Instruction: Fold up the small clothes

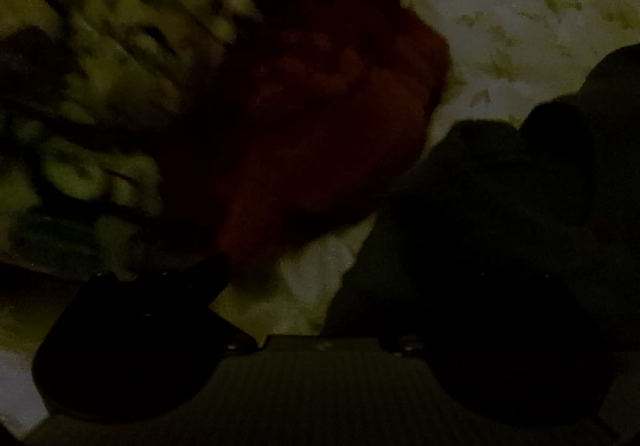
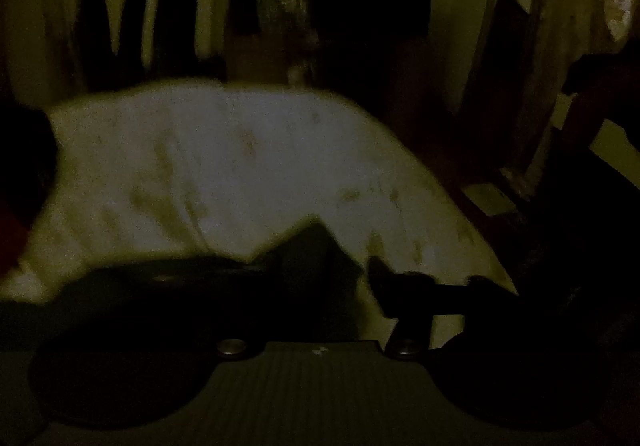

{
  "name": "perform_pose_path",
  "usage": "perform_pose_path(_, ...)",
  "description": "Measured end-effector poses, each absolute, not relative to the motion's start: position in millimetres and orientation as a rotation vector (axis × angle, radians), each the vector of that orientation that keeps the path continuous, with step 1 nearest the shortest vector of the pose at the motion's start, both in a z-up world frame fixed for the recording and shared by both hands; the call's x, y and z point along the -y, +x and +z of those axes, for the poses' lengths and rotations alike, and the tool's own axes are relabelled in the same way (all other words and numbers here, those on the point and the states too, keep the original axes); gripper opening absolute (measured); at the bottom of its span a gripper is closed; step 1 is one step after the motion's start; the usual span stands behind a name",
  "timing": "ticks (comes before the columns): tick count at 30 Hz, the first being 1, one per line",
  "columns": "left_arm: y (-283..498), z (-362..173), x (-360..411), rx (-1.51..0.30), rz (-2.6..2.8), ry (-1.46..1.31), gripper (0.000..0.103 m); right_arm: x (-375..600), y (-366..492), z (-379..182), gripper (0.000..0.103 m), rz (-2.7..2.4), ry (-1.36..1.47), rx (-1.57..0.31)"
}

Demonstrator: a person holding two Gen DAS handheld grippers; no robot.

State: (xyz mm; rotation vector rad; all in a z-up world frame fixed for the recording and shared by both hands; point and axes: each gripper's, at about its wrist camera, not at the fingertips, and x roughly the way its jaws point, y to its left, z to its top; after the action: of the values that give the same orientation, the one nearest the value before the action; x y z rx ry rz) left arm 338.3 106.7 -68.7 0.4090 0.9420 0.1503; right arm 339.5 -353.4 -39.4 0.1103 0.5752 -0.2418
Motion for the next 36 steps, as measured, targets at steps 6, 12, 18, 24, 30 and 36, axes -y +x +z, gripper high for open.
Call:
perform_pose_path(6, 265.5, -7.2, -91.2, -0.804, 0.015, 0.376, 0.103, 311.9, 262.1, 15.0, 0.103, 0.053, 0.110, -0.423)
perform_pose_path(12, 178.7, 8.0, -102.8, -0.868, -0.141, 0.280, 0.103, 261.8, 167.2, 13.2, 0.103, 0.360, 0.176, -0.538)
perform_pose_path(18, 108.0, -28.2, -125.4, -1.043, -0.191, 0.204, 0.103, 242.3, 78.9, -8.4, 0.103, 0.442, 0.092, -0.675)
perform_pose_path(24, 66.5, -49.2, -120.4, -1.154, -0.317, -0.051, 0.103, 282.8, 25.3, 5.2, 0.103, 0.187, -0.116, -0.647)
perform_pose_path(30, 39.4, -52.6, -103.7, -1.180, -0.404, -0.096, 0.103, 330.7, 13.2, -12.2, 0.103, 0.095, -0.023, -0.730)
perform_pose_path(36, 49.4, -53.2, -103.7, -1.213, -0.368, -0.176, 0.101, 335.1, 20.5, -38.3, 0.103, 0.116, 0.077, -0.755)
